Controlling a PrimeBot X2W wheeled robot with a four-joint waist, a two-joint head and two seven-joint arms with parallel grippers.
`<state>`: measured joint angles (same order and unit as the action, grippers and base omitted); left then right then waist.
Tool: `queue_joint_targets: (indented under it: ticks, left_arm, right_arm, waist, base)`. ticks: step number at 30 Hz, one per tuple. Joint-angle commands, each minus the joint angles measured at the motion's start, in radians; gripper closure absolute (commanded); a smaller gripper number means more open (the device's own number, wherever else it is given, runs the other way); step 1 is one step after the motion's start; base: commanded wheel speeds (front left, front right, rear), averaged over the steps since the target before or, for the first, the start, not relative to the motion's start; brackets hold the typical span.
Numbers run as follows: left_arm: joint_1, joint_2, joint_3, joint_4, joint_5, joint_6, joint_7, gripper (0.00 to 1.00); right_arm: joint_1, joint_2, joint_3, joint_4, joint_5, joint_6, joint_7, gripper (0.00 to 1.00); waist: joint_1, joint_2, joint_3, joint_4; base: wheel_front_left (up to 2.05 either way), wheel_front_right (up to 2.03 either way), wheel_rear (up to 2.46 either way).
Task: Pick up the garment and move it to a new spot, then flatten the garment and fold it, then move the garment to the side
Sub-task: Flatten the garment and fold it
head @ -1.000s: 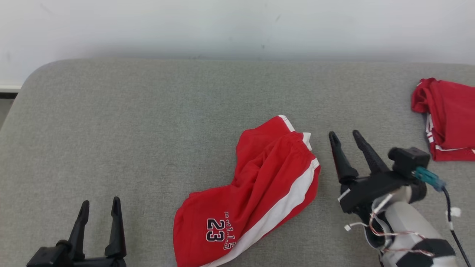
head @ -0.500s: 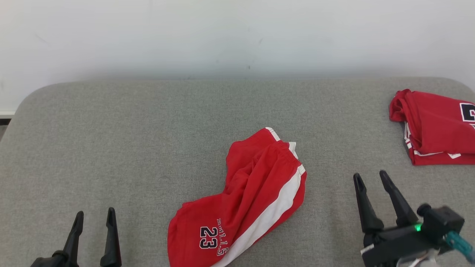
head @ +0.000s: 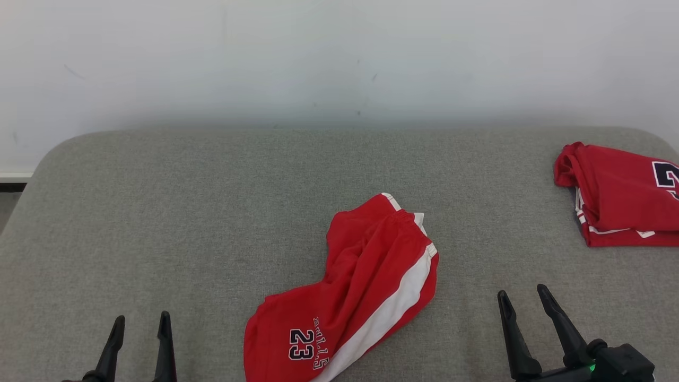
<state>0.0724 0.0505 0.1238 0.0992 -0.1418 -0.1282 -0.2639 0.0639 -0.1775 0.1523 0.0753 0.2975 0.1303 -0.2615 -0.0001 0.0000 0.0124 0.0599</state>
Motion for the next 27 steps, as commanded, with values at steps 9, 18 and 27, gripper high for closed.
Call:
queue_joint_targets:
  ticks: [9,18,27]
  left_arm:
    - [0.016,0.0,-0.06,0.018,-0.003,-0.001,0.0,0.0]
    - [0.015,0.052,-0.288,0.099,-0.046,-0.001,0.0,0.0]
    - [-0.042,0.078,-0.432,0.217,-0.123,-0.001,0.0,0.0]
  right_arm:
    - [-0.045,-0.054,0.029,0.059,0.019,0.0,0.001,0.0]
    - [-0.205,-0.158,0.128,0.191,0.082,0.0,0.041,0.0]
    - [-0.39,-0.262,0.319,0.337,0.21,0.0,0.102,0.0]
  waist:
    - [0.0001,0.0,0.006,0.024]
    - [0.0001,0.0,0.043,0.073]
    - [0.0001,0.0,0.095,0.105]
  base:
    - [0.0,0.0,0.0]
    - [0.0,0.0,0.0]
    - [0.0,0.0,0.0]
